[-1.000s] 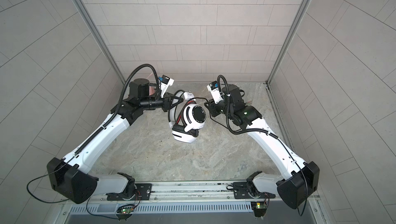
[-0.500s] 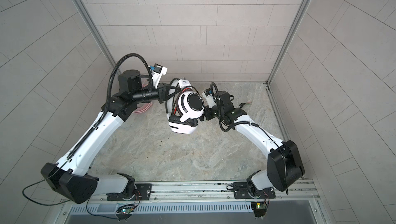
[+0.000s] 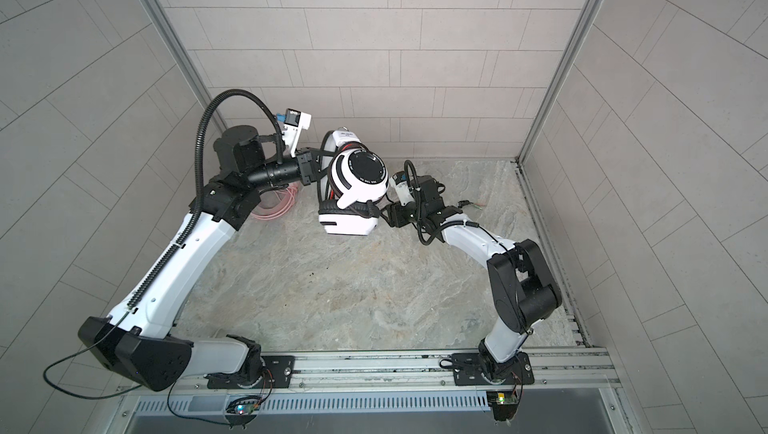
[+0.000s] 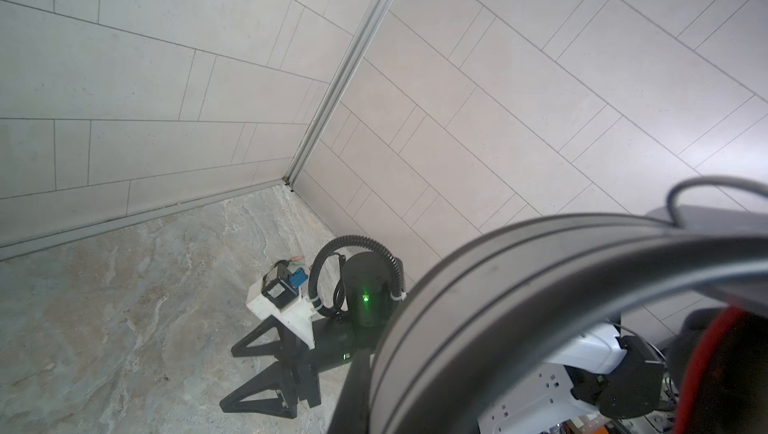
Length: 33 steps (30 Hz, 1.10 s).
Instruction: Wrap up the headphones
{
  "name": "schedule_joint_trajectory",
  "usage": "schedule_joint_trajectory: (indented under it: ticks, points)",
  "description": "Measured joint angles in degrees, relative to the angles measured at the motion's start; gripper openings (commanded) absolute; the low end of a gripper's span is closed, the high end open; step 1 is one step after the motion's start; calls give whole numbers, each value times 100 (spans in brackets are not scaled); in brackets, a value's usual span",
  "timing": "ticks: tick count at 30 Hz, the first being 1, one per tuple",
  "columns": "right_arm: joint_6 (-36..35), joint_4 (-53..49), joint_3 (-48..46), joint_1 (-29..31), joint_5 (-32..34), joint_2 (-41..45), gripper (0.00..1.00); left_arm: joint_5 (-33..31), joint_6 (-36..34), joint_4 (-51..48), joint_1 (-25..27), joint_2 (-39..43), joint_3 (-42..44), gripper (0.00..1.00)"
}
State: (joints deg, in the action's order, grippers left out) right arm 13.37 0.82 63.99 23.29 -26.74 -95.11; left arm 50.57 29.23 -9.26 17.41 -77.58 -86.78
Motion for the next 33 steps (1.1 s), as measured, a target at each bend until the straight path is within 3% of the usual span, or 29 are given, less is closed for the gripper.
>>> schedule_joint_trajectory:
  ticks: [3,5,13,33]
  points:
    - [7,111,-103,-7,-81,-15,11,4,337,210,-190,-15,0,0]
    - [7,142,-184,-4,-83,-15,0,2,575,409,-321,-48,7,0]
    - [-129,50,-616,162,59,162,0,-422,1325,776,-621,-328,153,0]
    - [-293,-931,-1196,1303,817,1563,0,-3480,1639,538,-706,-411,315,0]
